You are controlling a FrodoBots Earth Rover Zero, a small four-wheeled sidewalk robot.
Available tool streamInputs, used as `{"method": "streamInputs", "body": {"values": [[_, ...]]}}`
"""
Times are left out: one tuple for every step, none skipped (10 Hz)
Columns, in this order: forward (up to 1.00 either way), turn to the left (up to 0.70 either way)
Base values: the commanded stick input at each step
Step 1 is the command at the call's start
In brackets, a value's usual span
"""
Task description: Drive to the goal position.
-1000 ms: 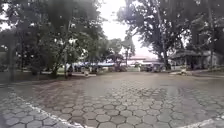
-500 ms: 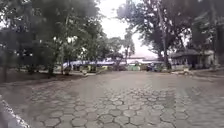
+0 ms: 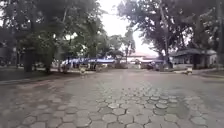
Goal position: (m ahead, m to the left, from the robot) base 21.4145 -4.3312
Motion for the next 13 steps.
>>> {"method": "streamInputs", "body": {"values": [[0.70, 0.00], [0.70, 0.00], [0.70, 0.00], [0.70, 0.00], [0.70, 0.00], [0.70, 0.00], [0.70, 0.00], [0.70, 0.00], [0.70, 0.00], [0.70, 0.00], [0.70, 0.00], [0.70, 0.00], [0.70, 0.00]]}}
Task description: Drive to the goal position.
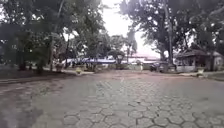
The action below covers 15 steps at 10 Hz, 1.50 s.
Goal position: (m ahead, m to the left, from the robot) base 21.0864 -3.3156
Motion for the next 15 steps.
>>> {"method": "streamInputs", "body": {"values": [[0.70, 0.00], [0.70, -0.01], [0.70, -0.02], [0.70, -0.13], [0.70, -0.14], [0.70, -0.14], [0.70, -0.14], [0.70, -0.14], [0.70, -0.05], [0.70, 0.00], [0.70, 0.00], [0.70, 0.00], [0.70, 0.00], [0.70, 0.00], [0.70, 0.00]]}}
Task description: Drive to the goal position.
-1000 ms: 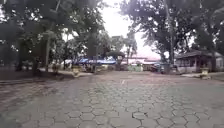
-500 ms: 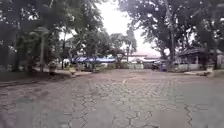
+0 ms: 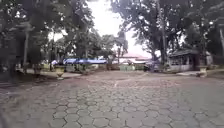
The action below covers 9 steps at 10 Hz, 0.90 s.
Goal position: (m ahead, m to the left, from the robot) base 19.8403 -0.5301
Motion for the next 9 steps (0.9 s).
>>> {"method": "streamInputs", "body": {"values": [[0.70, 0.00], [0.70, 0.00], [0.70, 0.00], [0.70, 0.00], [0.70, 0.00], [0.70, 0.00], [0.70, 0.00], [0.70, 0.00], [0.70, 0.00]]}}
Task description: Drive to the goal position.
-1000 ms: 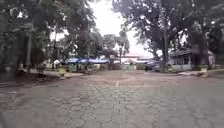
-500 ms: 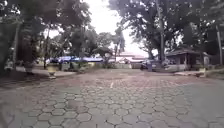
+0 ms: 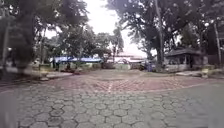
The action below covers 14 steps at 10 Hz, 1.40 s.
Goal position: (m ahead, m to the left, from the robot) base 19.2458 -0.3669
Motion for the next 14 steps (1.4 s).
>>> {"method": "streamInputs", "body": {"values": [[0.70, 0.00], [0.70, 0.00], [0.70, 0.00], [0.70, 0.00], [0.70, 0.00], [0.70, 0.00], [0.70, 0.00], [0.70, 0.00], [0.70, 0.00], [0.70, 0.00], [0.70, 0.00], [0.70, 0.00], [0.70, 0.00], [0.70, 0.00]]}}
